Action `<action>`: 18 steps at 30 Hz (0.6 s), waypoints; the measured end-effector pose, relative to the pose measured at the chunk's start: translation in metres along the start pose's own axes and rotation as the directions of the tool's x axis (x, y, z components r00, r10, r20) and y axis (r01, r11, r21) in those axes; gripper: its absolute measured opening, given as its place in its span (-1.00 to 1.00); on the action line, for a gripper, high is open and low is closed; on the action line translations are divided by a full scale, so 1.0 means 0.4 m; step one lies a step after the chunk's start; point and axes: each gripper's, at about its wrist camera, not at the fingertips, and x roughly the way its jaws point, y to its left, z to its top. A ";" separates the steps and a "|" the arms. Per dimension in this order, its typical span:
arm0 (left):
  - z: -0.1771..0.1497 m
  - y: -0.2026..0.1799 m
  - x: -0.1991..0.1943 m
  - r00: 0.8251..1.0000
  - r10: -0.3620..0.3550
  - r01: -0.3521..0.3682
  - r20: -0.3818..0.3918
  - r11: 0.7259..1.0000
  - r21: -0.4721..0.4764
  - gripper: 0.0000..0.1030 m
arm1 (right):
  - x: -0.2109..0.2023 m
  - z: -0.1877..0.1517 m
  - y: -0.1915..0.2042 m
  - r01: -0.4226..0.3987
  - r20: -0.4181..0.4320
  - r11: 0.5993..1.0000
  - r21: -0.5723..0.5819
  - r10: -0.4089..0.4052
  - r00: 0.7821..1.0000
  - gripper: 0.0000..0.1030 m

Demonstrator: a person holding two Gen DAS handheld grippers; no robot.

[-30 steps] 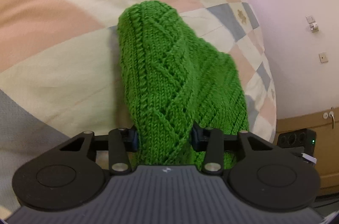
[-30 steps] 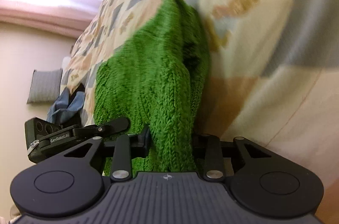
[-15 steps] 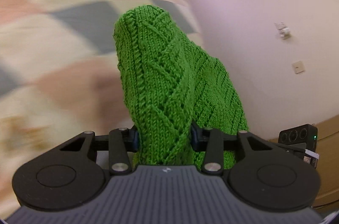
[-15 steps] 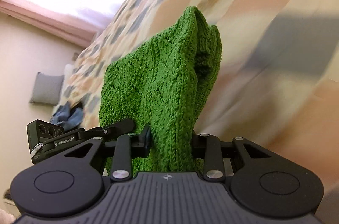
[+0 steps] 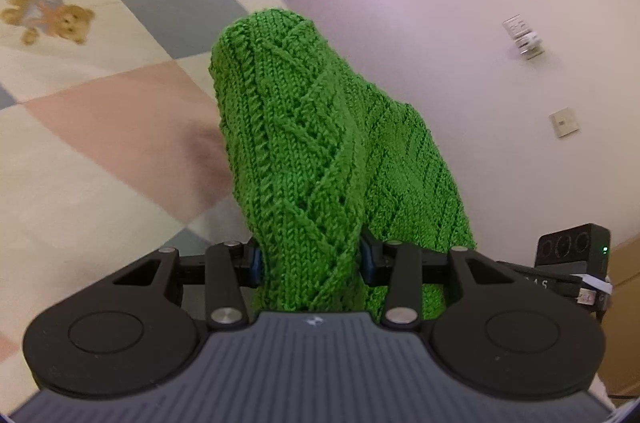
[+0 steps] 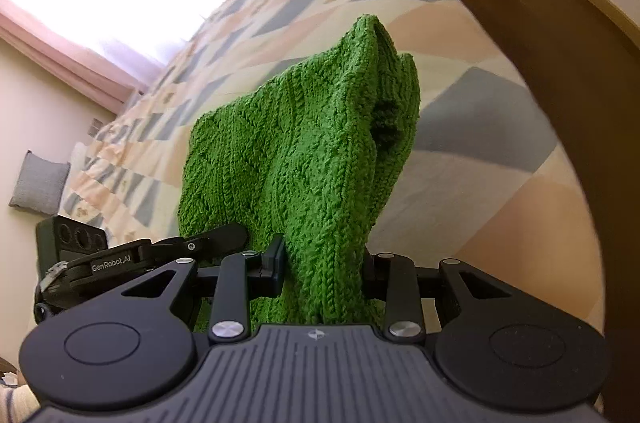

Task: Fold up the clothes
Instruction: 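Lift the vest with both grippers and carry it along the bed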

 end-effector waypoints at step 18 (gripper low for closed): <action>0.012 -0.018 0.158 1.000 0.021 -0.021 -0.015 1.000 -0.003 -0.24 | 0.049 0.056 -0.172 -0.007 0.009 1.000 0.028 0.006 1.000 -0.39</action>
